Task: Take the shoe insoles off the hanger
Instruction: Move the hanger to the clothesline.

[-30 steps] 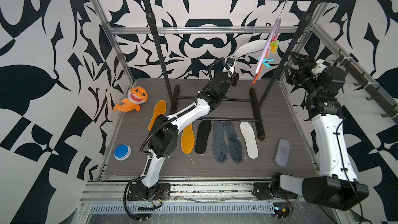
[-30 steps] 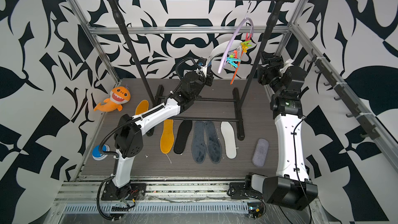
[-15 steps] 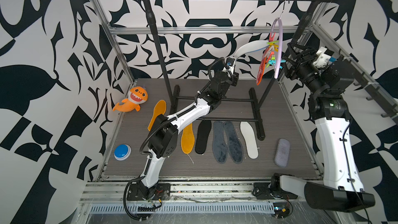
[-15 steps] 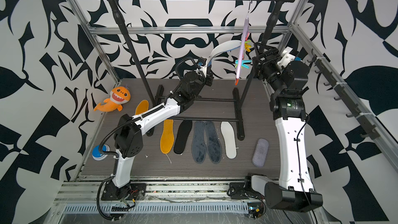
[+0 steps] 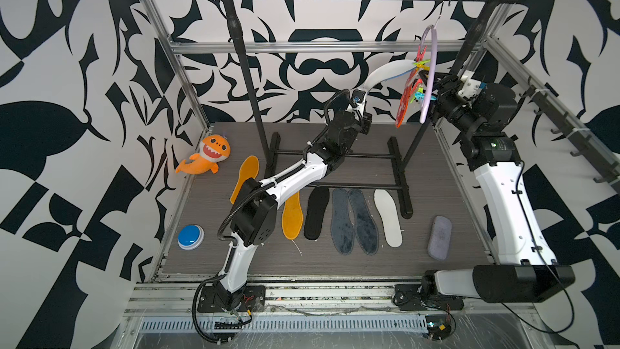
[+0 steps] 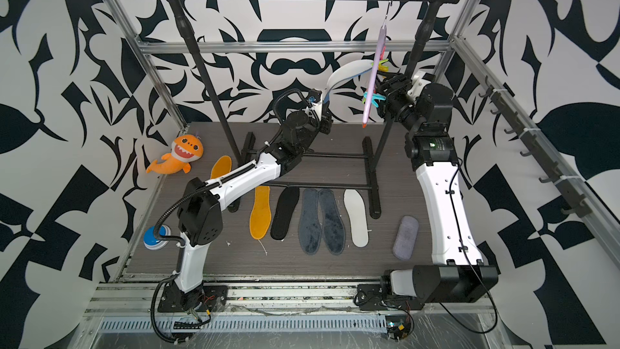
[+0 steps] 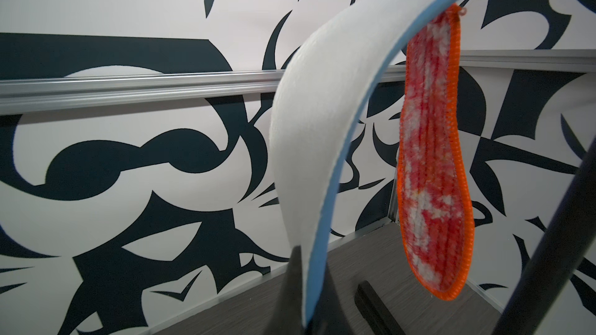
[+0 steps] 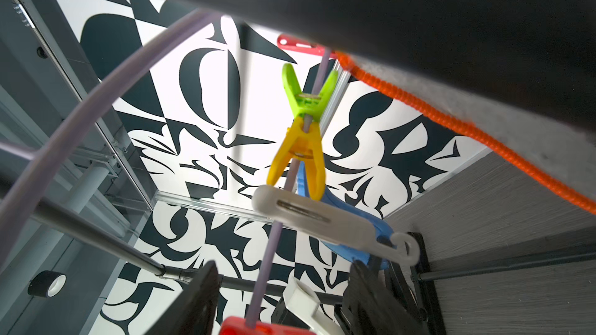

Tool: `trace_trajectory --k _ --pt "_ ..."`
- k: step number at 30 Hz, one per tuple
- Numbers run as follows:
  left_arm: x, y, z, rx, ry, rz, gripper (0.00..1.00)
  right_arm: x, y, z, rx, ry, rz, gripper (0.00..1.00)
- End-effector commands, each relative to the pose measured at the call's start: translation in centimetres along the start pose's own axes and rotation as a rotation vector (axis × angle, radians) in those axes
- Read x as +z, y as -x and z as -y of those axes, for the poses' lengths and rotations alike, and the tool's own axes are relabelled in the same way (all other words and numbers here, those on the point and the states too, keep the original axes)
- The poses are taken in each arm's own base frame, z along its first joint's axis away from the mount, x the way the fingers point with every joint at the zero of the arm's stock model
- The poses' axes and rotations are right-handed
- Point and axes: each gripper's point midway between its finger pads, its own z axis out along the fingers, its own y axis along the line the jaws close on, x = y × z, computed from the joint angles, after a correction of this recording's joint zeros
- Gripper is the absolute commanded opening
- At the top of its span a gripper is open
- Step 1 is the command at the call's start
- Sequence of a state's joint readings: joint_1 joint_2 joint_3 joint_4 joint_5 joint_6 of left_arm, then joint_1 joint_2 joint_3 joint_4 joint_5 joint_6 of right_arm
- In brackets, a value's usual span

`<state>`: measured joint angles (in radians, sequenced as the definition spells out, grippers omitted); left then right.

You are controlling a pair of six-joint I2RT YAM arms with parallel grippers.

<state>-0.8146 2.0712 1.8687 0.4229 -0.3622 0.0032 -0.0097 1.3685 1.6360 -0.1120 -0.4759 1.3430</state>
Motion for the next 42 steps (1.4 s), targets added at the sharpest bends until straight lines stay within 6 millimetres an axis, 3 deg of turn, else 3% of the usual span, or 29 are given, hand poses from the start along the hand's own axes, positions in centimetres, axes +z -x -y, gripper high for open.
trace_trajectory --k 1,10,21,42 --pt "-1.2 3.6 -0.8 -0.017 0.009 0.058 0.0 -0.6 -0.2 -4.2 -0.06 0.113 -0.001 0.64" --pt "-1.6 4.5 -2.0 -0.018 0.03 0.077 0.0 1.2 -1.0 -5.3 -0.064 0.146 -0.038 0.4" --pt "-2.4 4.8 -3.5 -0.014 0.055 0.081 0.0 3.1 -2.6 -5.5 -0.055 0.156 -0.074 0.29" --pt "-5.0 5.4 -8.6 -0.009 0.14 0.084 0.0 7.7 -7.8 -6.4 -0.051 0.178 -0.168 0.28"
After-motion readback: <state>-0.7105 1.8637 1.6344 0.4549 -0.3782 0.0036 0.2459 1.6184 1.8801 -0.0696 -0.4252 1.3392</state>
